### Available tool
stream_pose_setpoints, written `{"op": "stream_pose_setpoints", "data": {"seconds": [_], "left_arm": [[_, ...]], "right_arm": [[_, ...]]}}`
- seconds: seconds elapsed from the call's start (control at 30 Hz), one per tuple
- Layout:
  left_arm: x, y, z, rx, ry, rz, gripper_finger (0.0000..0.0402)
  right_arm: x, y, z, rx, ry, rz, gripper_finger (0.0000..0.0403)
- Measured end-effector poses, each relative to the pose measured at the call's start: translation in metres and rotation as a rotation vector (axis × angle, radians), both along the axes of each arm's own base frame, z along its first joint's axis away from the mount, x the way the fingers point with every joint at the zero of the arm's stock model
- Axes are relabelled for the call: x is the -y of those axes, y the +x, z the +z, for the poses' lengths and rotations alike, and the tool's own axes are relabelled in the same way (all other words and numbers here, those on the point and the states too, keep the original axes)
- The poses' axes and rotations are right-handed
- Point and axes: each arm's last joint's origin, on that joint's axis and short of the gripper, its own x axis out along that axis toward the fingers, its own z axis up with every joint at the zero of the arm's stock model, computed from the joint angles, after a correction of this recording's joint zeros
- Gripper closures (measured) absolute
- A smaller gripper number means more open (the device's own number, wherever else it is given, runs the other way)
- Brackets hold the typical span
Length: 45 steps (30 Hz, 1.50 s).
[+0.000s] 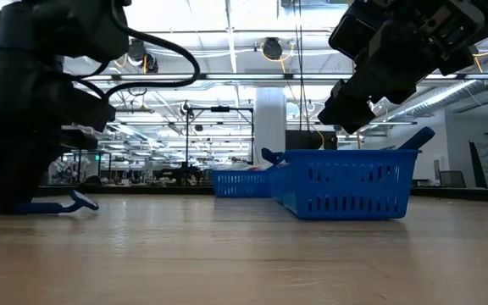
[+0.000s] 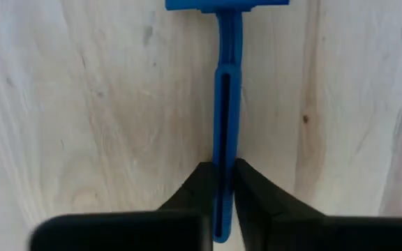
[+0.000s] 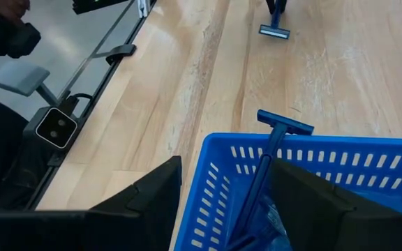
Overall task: Pick & Place Travel size toiletries
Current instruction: Put the blue safety razor in the bottom blue bin
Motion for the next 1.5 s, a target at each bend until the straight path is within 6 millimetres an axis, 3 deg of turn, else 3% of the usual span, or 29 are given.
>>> {"op": "stream_pose_setpoints", "data": {"seconds": [0.07, 0.23, 0.33, 0.5, 0.73, 0.9, 1.17, 1.5], "left_arm": [[-0.003, 0.001, 0.000, -0.006, -0.012, 0.043, 0.0388], [-0.002, 0.005, 0.008, 0.054, 0.026, 0.067, 0.0393], [0.002, 0.014, 0.029, 0.235, 0.103, 0.081, 0.0393], [0.010, 0.022, 0.086, 0.730, 0.148, 0.069, 0.0396], [0.015, 0.039, 0.116, 1.216, 0.222, -0.007, 0.0396], [0.010, 0.067, 0.105, 1.358, 0.277, -0.030, 0.0390], [-0.005, 0.104, 0.075, 1.491, 0.194, -0.042, 0.0389], [-0.010, 0.131, 0.074, 1.522, 0.116, -0.066, 0.0389]], "right_arm": [[0.000, 0.000, 0.000, 0.000, 0.000, 0.000, 0.0195], [0.000, 0.001, 0.001, 0.015, -0.005, 0.003, 0.0195], [0.000, 0.002, 0.004, 0.049, -0.014, 0.009, 0.0195], [-0.001, 0.004, 0.009, 0.120, -0.030, 0.018, 0.0195], [0.001, 0.009, 0.020, 0.266, -0.099, -0.096, 0.0195], [0.001, 0.012, 0.033, 0.407, -0.116, -0.134, 0.0195], [-0.001, 0.012, 0.038, 0.480, -0.134, -0.122, 0.0195], [-0.001, 0.012, 0.039, 0.488, -0.131, -0.120, 0.0206]]}}
